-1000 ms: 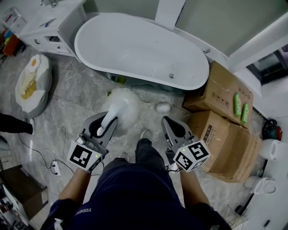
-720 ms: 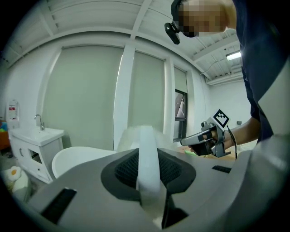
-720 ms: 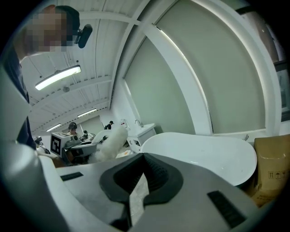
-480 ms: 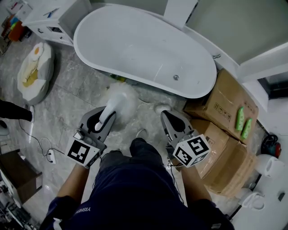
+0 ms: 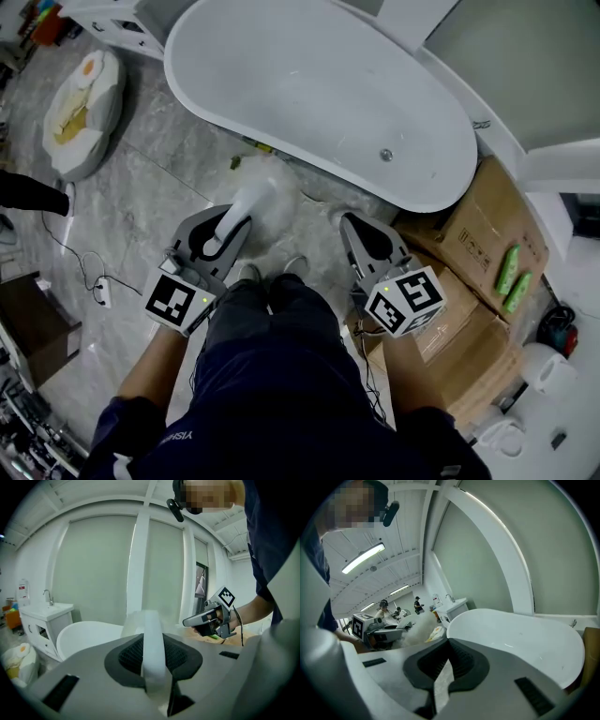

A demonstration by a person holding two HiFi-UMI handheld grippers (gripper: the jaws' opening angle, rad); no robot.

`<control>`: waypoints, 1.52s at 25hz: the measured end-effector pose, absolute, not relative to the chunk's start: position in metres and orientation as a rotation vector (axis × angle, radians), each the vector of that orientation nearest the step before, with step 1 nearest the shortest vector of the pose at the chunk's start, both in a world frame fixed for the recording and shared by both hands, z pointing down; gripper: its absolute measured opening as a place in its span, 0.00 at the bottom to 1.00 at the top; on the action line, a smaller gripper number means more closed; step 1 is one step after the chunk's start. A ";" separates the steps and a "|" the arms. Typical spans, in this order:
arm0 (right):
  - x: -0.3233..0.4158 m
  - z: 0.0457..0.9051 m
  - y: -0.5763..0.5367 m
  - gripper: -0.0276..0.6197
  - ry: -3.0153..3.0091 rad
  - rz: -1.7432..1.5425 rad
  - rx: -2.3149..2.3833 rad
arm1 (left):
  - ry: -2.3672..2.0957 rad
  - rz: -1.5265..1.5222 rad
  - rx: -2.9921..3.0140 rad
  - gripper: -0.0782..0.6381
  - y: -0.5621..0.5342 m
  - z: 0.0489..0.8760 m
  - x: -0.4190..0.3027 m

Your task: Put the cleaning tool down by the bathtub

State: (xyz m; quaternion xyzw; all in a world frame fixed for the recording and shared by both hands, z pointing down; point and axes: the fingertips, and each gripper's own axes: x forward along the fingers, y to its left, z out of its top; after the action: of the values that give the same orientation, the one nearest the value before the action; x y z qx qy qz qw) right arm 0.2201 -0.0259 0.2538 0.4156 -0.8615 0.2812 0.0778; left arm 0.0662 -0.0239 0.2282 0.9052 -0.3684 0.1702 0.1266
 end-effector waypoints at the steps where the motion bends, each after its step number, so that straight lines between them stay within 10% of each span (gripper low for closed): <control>1: 0.218 0.257 -0.030 0.05 -2.578 0.844 1.234 | -1.078 0.496 2.629 0.26 -0.027 0.232 0.064; 38: 0.094 0.592 -0.108 0.05 -2.387 0.911 1.027 | -1.040 0.711 2.446 0.26 -0.088 0.623 -0.044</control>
State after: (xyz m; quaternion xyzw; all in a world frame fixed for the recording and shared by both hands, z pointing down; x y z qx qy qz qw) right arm 0.0942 -0.1076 0.5919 0.3660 -0.8506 0.3246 0.1927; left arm -0.0441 -0.0878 0.6234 0.8722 -0.3709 0.2535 0.1936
